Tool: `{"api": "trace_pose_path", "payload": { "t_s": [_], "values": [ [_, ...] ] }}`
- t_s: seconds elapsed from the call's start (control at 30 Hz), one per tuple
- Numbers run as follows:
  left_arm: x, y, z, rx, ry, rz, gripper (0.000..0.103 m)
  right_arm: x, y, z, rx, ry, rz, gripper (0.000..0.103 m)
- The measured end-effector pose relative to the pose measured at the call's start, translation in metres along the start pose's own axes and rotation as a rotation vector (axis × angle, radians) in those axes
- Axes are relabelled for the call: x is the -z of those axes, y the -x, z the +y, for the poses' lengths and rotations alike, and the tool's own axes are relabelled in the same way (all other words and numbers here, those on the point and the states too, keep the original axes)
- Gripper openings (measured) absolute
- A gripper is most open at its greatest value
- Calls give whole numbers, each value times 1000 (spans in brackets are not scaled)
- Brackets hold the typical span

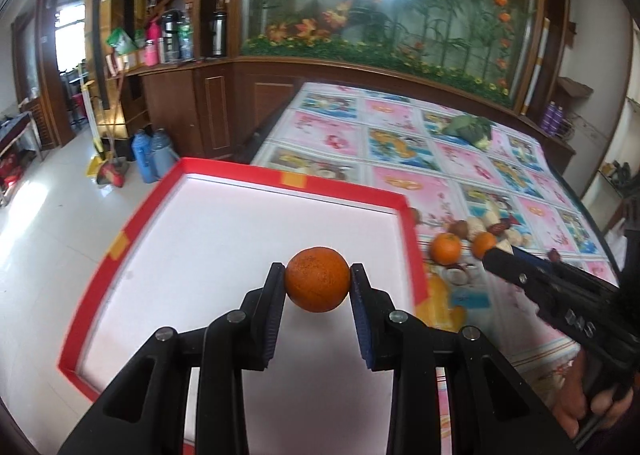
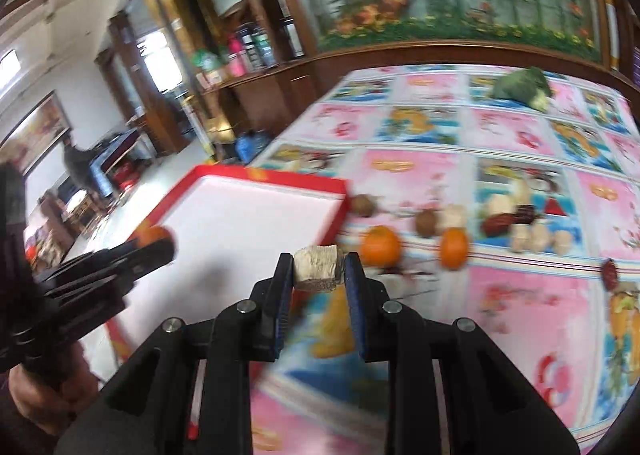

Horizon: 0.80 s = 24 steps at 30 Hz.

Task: Organize fruits
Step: 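Carry the orange and cake cube over the white tray and open both tools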

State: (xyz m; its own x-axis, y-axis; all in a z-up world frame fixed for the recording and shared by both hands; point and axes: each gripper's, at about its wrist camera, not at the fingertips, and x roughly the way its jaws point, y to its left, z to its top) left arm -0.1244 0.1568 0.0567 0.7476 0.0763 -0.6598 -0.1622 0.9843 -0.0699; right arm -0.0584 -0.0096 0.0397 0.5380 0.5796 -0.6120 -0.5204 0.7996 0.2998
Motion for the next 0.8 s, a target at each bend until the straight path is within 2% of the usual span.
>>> {"api": "trace_pose_path", "payload": {
  "t_s": [0.13, 0.27, 0.47, 0.7, 0.8],
  "values": [
    [4, -4, 21, -66, 15, 16, 32, 10, -19, 39, -80, 59, 65, 28],
    [10, -8, 37, -113, 28, 39, 32, 20, -39, 63, -99, 99, 122, 28],
    [14, -12, 50, -175, 23, 54, 32, 28, -51, 73, -80, 106, 161, 28],
    [20, -21, 52, -200, 6, 90, 33, 35, -63, 72, -48, 90, 214, 28],
    [20, -20, 53, -218, 8, 93, 37, 36, -61, 73, -50, 96, 226, 31]
  ]
}}
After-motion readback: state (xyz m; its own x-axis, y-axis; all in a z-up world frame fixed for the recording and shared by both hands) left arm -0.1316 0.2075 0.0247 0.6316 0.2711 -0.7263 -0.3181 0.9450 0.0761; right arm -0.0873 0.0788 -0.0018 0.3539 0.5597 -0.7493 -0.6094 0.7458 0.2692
